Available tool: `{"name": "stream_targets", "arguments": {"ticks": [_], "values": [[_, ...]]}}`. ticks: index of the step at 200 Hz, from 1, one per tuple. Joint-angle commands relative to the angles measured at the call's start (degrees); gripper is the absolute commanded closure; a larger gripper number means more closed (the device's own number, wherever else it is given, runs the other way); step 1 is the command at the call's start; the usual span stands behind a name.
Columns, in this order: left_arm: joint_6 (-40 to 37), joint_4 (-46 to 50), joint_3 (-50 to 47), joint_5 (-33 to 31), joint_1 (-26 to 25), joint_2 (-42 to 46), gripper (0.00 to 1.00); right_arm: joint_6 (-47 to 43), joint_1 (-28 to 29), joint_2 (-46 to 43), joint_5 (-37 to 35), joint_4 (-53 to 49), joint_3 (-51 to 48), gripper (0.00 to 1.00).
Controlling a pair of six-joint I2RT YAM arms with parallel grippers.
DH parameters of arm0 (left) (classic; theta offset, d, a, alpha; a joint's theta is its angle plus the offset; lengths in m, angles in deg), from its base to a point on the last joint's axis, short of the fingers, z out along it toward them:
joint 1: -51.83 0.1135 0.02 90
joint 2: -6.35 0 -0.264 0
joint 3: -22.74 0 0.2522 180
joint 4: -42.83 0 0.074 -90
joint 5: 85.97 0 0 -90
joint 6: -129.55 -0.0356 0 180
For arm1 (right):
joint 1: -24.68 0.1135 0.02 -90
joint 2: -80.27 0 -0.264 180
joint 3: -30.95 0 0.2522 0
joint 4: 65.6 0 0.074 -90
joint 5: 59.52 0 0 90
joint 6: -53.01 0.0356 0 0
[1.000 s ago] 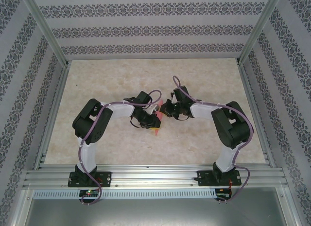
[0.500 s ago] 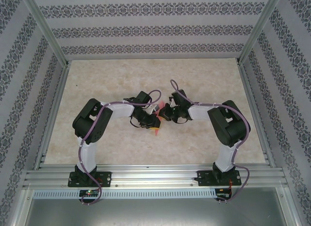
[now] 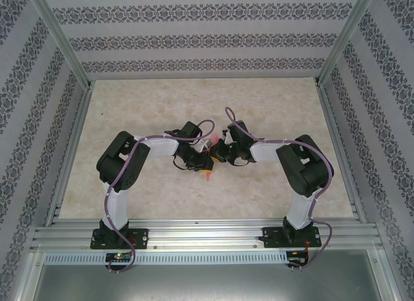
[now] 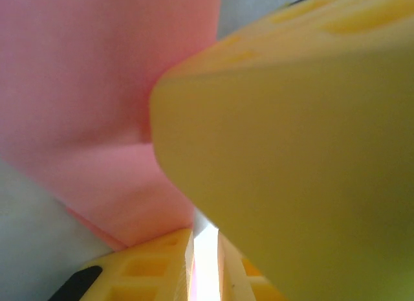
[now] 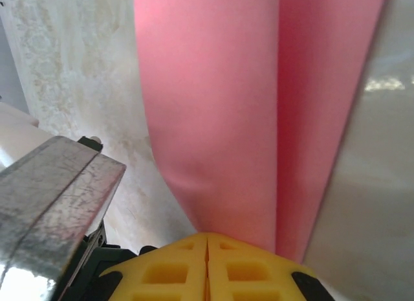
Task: Fold a paper plane with a square sheet of paper (fold left side to right side)
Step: Fold the wing for the fifth time at the center of the table.
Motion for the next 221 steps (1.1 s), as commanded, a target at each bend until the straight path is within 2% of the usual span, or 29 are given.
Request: {"name": "stream_targets", "arguments": {"ticks": [1,110,221], "values": [[-1.55,1.14,-1.43,-1.96,-0.39,-1.56,0.8,-2.57,0.66,0.23,-0.53,-2.09,2.28,0.91],[-1.65,1.4,-1.72,-1.97,-0.44,-1.7,0.8,-8.79,-1.25,3.82,-8.21,-10.35,6.21,0.91],[-1.99,1.23,-3.04,-1.95,-0.38,-1.57,0.8,-11.44,-5.6,7.38,-9.55,-12.18,12.77,0.91]]}}
